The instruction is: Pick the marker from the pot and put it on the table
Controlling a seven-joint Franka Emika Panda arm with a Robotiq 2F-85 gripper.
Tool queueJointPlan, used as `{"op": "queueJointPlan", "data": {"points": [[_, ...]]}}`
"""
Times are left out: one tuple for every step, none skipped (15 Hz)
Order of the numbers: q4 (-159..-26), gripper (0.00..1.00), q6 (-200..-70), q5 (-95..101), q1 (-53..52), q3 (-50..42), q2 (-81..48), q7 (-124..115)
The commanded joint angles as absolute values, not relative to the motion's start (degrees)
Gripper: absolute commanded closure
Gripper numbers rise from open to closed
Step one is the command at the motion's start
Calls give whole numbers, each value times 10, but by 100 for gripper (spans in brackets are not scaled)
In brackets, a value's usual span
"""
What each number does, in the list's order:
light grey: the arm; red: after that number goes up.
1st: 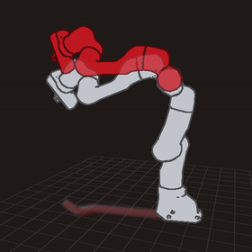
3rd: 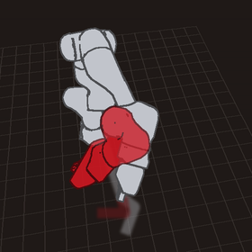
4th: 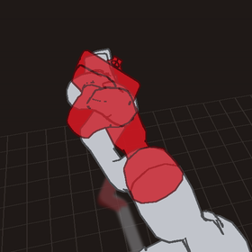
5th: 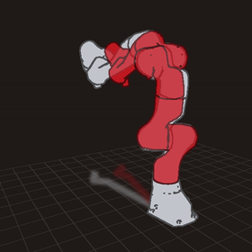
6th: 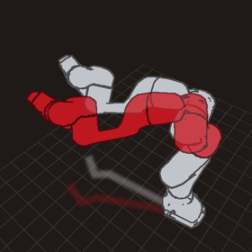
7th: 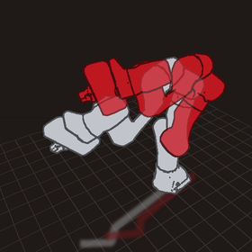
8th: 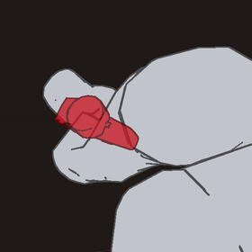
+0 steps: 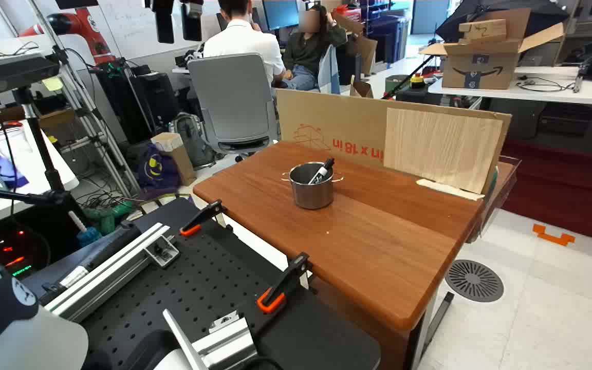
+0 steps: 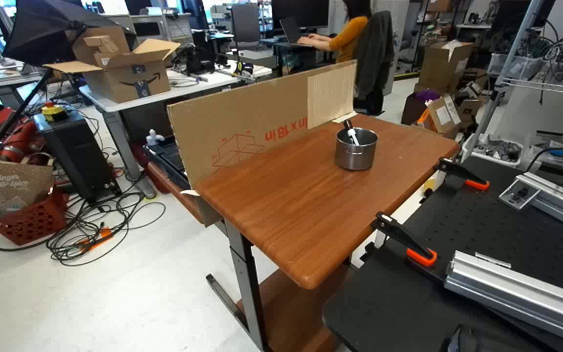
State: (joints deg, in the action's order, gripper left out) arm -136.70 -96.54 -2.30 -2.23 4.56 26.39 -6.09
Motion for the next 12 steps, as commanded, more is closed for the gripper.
{"op": "queueJointPlan", "data": {"points": [[-1366,0,-965,-22,-24,44,264,-61],[-1365,0,-965,-22,-24,44,264,-61],[-1365,0,-965,-22,-24,44,264,-61],[-1365,0,-965,-22,-24,44,264,-61],[-1365,0,-965,-22,-24,44,264,-61],[-1374,0,-981,-23,-21,43,267,-65],[-1379,0,-998,-28,-19,42,268,-71],[-1382,0,-1019,-37,-16,38,263,-78],[-1381,0,-1041,-38,-13,36,253,-84],[-1383,0,-1068,-37,-9,35,241,-93],[-1384,0,-1098,-38,-7,33,228,-99],[-1386,0,-1135,-45,-5,30,212,-112]]}}
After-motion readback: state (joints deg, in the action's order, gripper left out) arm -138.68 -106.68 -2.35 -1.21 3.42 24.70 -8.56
